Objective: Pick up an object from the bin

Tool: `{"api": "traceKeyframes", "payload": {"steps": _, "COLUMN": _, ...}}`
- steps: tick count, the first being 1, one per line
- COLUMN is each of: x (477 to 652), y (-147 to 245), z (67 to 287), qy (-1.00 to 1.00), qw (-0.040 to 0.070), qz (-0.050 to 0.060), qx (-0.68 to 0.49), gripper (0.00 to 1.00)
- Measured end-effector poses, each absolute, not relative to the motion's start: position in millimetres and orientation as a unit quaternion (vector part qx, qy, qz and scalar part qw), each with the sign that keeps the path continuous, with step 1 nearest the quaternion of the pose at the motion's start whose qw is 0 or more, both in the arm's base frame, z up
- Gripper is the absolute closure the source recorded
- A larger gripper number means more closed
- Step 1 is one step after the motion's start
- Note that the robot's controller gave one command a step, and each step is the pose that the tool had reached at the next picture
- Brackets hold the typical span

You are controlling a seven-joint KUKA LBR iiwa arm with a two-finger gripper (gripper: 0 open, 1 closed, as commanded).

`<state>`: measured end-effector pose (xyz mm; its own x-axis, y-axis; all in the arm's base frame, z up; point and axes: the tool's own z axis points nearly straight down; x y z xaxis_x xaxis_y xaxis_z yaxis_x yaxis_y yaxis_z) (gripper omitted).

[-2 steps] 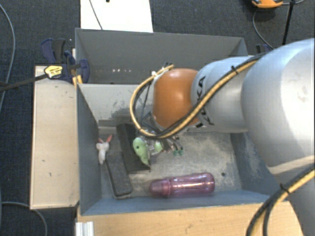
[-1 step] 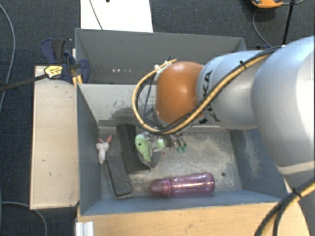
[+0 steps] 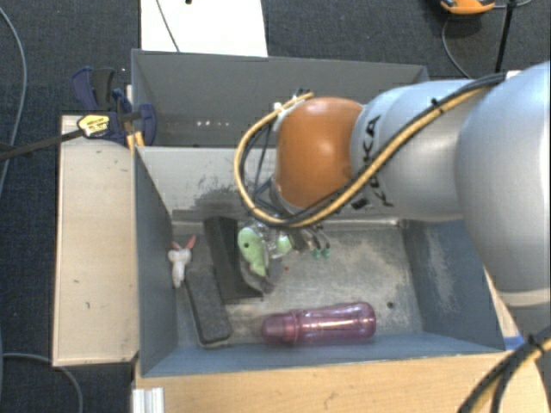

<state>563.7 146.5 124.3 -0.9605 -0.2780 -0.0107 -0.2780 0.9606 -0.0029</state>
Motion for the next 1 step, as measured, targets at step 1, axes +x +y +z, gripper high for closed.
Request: {"api": "traceKeyframes", "payload": {"steps": 1, "x": 564.6, "y": 146.7, "z": 138.9, "qy": 0.990, "qw": 0.007, "qz": 0.000, "qx": -0.140, "gripper": 1.00}}
